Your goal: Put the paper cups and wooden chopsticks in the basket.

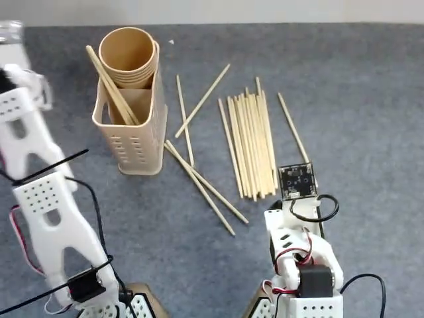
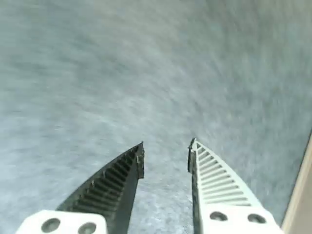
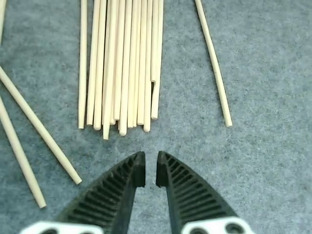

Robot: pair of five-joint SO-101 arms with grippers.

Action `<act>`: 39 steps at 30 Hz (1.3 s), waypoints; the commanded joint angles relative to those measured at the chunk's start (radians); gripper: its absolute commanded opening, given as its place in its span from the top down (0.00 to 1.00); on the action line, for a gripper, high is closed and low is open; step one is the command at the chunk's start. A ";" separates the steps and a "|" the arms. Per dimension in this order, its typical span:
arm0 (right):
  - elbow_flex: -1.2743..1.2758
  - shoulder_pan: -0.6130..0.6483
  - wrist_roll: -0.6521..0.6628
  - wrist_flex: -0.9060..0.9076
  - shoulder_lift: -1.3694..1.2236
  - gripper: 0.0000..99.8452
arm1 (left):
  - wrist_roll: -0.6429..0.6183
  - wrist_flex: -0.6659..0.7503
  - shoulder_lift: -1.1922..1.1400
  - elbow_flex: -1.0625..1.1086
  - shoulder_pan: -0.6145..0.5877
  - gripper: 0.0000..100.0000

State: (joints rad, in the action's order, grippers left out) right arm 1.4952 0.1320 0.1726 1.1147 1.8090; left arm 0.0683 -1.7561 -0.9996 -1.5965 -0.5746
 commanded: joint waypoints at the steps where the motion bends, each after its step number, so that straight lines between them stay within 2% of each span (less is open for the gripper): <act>1: -0.012 -0.004 0.012 -0.013 -0.008 0.94 | -0.058 -0.005 0.193 -0.071 -0.021 0.83; 5: -0.048 -0.001 0.012 -0.013 -0.012 0.94 | -0.066 -0.017 0.377 -0.064 -0.021 0.83; 8: -0.085 0.062 0.015 -0.016 -0.090 0.94 | -0.075 -0.020 0.518 -0.056 -0.035 0.83; 11: -0.119 0.102 0.026 -0.074 -0.285 0.94 | -0.072 -0.023 0.707 0.104 -0.053 0.83; 15: -0.254 0.104 0.026 -0.168 -0.579 0.94 | -0.003 -0.020 1.058 0.579 -0.061 0.83; 21: -0.463 0.180 0.028 -0.303 -0.871 0.94 | 0.132 -0.005 1.630 1.402 0.068 0.83; 25: -0.582 0.286 0.035 -0.311 -1.040 0.94 | 0.207 0.222 1.980 2.015 0.084 0.83; 29: -0.691 0.395 0.141 -0.308 -1.219 0.91 | 0.239 0.448 2.244 2.536 0.082 0.83; 31: -0.736 0.440 0.152 -0.309 -1.305 0.86 | 0.239 0.488 2.327 2.683 0.082 0.83; 34: -0.794 0.486 0.155 -0.314 -1.425 0.80 | 0.238 0.500 2.428 2.793 0.050 0.83; 39: -0.837 0.519 0.192 -0.403 -1.575 0.79 | 0.238 0.554 2.566 2.904 -0.076 0.83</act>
State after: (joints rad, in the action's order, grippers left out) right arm 0.7081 0.6368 0.3445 0.7572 0.2900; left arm 0.2984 -1.2421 1.4952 1.2513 -0.5976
